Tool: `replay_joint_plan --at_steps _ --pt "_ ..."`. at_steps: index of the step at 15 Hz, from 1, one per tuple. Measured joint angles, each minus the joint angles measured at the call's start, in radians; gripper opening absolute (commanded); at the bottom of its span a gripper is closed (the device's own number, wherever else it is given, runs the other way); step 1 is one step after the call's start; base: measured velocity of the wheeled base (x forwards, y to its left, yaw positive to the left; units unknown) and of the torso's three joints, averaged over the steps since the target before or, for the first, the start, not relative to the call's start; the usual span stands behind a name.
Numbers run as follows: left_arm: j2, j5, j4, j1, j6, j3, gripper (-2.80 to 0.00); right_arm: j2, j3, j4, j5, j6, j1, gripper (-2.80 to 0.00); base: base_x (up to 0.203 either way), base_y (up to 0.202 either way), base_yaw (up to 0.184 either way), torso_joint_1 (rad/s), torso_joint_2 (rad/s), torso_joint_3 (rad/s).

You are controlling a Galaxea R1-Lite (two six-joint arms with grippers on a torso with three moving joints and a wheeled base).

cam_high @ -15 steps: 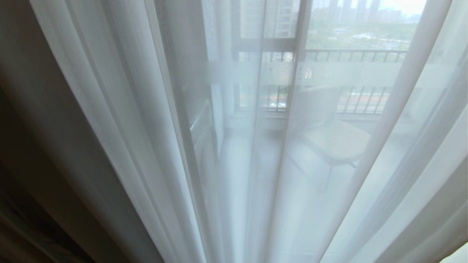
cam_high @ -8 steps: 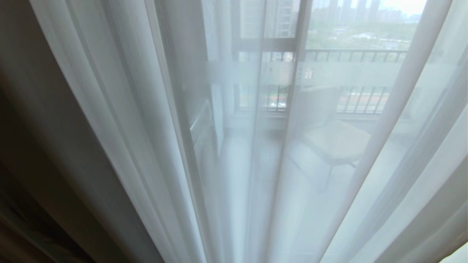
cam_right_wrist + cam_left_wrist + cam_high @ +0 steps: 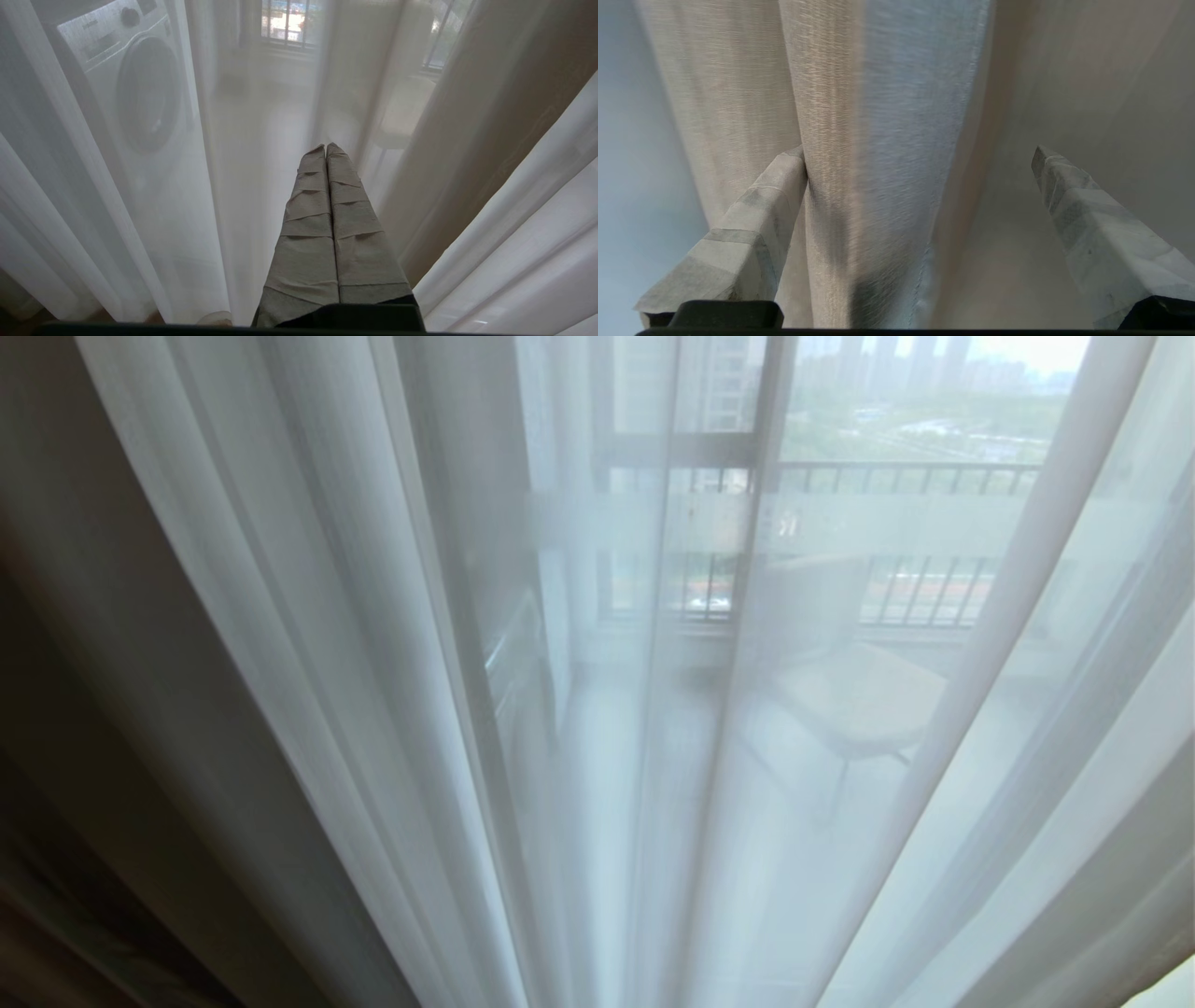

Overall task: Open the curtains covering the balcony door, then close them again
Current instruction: Close the outer curtains on both sides

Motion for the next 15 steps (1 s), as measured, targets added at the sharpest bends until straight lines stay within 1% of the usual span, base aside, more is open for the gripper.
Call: replay_joint_plan --at_steps 6,15 --pt "0.055 0.001 0.0 -0.003 0.001 -0.084 0.0 0.0 0.0 0.0 0.0 0.0 0.0 -2.8 0.0 0.0 0.0 0.0 0.0 0.0" --pt "0.078 0.001 -0.001 -0.003 0.002 -0.097 0.0 0.0 0.0 0.0 0.0 0.0 0.0 -2.8 0.0 0.0 0.0 0.0 0.0 0.0"
